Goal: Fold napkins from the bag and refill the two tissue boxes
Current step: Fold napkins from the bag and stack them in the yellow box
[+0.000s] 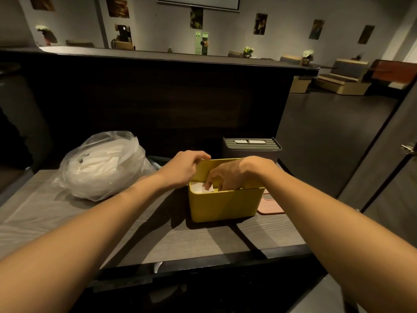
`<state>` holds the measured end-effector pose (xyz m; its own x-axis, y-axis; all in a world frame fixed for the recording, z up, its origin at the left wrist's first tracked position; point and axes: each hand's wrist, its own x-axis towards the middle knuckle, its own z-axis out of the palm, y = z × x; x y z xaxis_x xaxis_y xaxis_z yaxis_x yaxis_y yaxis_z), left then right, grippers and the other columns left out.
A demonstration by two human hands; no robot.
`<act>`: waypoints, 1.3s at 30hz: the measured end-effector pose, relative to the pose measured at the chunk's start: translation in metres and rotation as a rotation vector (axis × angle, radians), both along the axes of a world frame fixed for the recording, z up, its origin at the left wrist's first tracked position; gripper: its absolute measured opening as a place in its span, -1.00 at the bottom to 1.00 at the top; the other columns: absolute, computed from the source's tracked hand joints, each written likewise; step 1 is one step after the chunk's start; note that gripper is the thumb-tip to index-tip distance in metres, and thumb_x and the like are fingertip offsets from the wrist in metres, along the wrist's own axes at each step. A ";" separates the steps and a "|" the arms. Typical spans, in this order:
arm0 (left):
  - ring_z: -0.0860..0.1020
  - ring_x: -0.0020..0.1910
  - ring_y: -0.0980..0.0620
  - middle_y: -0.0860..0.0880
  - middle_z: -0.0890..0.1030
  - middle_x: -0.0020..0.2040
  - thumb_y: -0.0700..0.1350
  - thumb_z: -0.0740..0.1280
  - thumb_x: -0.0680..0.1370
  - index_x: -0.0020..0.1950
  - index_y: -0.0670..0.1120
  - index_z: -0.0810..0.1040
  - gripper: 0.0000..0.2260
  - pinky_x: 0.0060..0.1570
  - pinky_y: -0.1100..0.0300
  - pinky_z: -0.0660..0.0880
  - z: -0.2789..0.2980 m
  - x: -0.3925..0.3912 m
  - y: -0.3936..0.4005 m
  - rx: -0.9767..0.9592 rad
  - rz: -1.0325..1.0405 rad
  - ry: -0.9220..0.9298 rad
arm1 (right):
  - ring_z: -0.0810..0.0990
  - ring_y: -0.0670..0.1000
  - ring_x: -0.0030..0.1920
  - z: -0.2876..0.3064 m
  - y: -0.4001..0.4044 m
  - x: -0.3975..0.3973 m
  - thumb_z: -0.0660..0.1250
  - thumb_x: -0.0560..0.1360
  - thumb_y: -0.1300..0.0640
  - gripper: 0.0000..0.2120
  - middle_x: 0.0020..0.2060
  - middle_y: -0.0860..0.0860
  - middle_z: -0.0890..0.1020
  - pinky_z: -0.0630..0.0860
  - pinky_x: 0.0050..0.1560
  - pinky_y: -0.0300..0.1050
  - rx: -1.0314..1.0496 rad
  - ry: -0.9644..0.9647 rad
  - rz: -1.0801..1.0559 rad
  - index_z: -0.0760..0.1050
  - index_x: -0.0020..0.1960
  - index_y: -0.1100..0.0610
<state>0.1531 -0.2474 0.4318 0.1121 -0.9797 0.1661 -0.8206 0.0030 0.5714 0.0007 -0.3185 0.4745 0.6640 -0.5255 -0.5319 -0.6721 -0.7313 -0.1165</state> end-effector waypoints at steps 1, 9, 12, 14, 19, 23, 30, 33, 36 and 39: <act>0.43 0.47 -0.03 -0.09 0.50 0.47 -0.29 0.12 0.71 0.52 -0.06 0.44 -0.60 0.26 0.25 0.33 0.000 -0.001 0.000 -0.001 -0.004 0.003 | 0.50 0.04 0.31 -0.001 -0.004 0.000 0.37 0.65 0.12 -0.59 0.24 -0.07 0.46 0.47 0.10 -0.07 -0.023 -0.026 0.004 0.42 0.46 -0.11; 0.51 0.31 -0.01 -0.06 0.58 0.28 -0.33 0.16 0.67 0.40 -0.07 0.55 -0.63 0.17 0.17 0.44 0.004 0.001 0.007 0.011 -0.065 -0.025 | 0.63 0.11 0.08 -0.027 0.002 0.021 0.39 0.58 0.15 -0.65 0.17 0.04 0.61 0.65 0.12 0.07 -0.173 -0.046 0.060 0.50 0.34 -0.02; 0.53 0.26 0.03 -0.05 0.60 0.25 -0.29 0.17 0.69 0.39 -0.06 0.56 -0.66 0.16 0.21 0.45 0.005 0.005 0.015 -0.016 -0.099 -0.063 | 0.59 0.05 0.05 -0.009 0.012 0.021 0.43 0.57 0.14 -0.60 0.13 0.01 0.59 0.58 0.04 -0.09 -0.135 -0.099 0.080 0.45 0.38 0.03; 0.54 0.20 0.07 -0.02 0.59 0.21 -0.24 0.18 0.70 0.39 -0.06 0.54 -0.70 0.18 0.19 0.49 0.009 0.007 0.023 -0.099 -0.079 -0.078 | 0.60 0.01 0.04 0.010 0.019 0.022 0.51 0.52 0.03 -0.53 0.09 -0.04 0.60 0.57 0.04 -0.11 -0.123 -0.170 0.101 0.46 0.38 0.02; 0.54 0.10 0.09 0.02 0.57 0.10 -0.32 0.24 0.63 0.24 -0.07 0.63 -0.72 0.13 0.29 0.47 0.032 0.033 0.046 -0.302 -0.021 -0.096 | 0.67 -0.13 -0.17 0.055 0.033 0.035 0.48 0.56 -0.05 -0.85 -0.18 -0.10 0.68 0.57 -0.14 -0.22 -0.118 -0.390 0.088 0.62 0.09 -0.05; 0.60 0.05 0.05 0.00 0.62 0.04 -0.36 0.27 0.60 0.22 -0.12 0.65 -0.71 0.13 0.17 0.54 0.049 0.077 0.073 -0.347 0.099 -0.131 | 0.66 -0.16 -0.15 0.067 0.053 0.074 0.44 0.59 -0.03 -0.91 -0.16 -0.12 0.66 0.53 -0.16 -0.25 -0.171 -0.603 0.113 0.63 0.07 -0.07; 0.61 0.10 0.07 0.05 0.66 0.08 -0.27 0.30 0.64 0.45 -0.09 0.44 -0.63 0.09 0.22 0.47 0.035 0.168 0.124 -0.216 0.353 -0.086 | 0.61 -0.01 0.19 0.033 0.080 0.165 0.35 0.59 0.31 -0.69 0.20 0.01 0.64 0.57 0.14 -0.16 -0.193 -0.773 0.171 0.64 0.25 0.03; 0.62 0.16 -0.03 -0.02 0.66 0.21 -0.28 0.30 0.61 0.61 -0.04 0.21 -0.41 0.20 0.05 0.54 0.015 0.188 0.131 -0.108 0.362 -0.118 | 0.56 0.10 0.35 0.012 0.084 0.197 0.29 0.63 0.29 -0.61 0.39 0.09 0.55 0.53 0.34 0.02 -0.221 -0.613 0.211 0.58 0.38 -0.02; 0.60 0.14 -0.06 -0.09 0.54 0.40 -0.34 0.30 0.56 0.68 0.02 0.03 -0.23 0.18 0.01 0.55 0.008 0.196 0.125 -0.096 0.391 -0.120 | 0.45 0.16 0.46 0.000 0.080 0.215 0.24 0.67 0.24 -0.56 0.50 0.10 0.46 0.40 0.46 0.09 -0.263 -0.522 0.204 0.44 0.52 0.03; 0.56 0.22 -0.11 -0.12 0.41 0.52 -0.37 0.39 0.44 0.69 0.06 -0.07 -0.03 0.21 -0.03 0.56 0.002 0.199 0.117 -0.105 0.401 -0.115 | 0.23 0.17 0.60 -0.005 0.072 0.222 0.24 0.64 0.25 -0.42 0.62 0.09 0.25 0.22 0.59 0.15 -0.271 -0.517 0.185 0.24 0.64 0.10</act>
<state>0.3520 -0.1301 0.4336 0.4557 -0.8393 0.2964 -0.8270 -0.2762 0.4896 0.2227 -0.2467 0.4691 0.8937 -0.4482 0.0200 -0.4371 -0.8798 -0.1870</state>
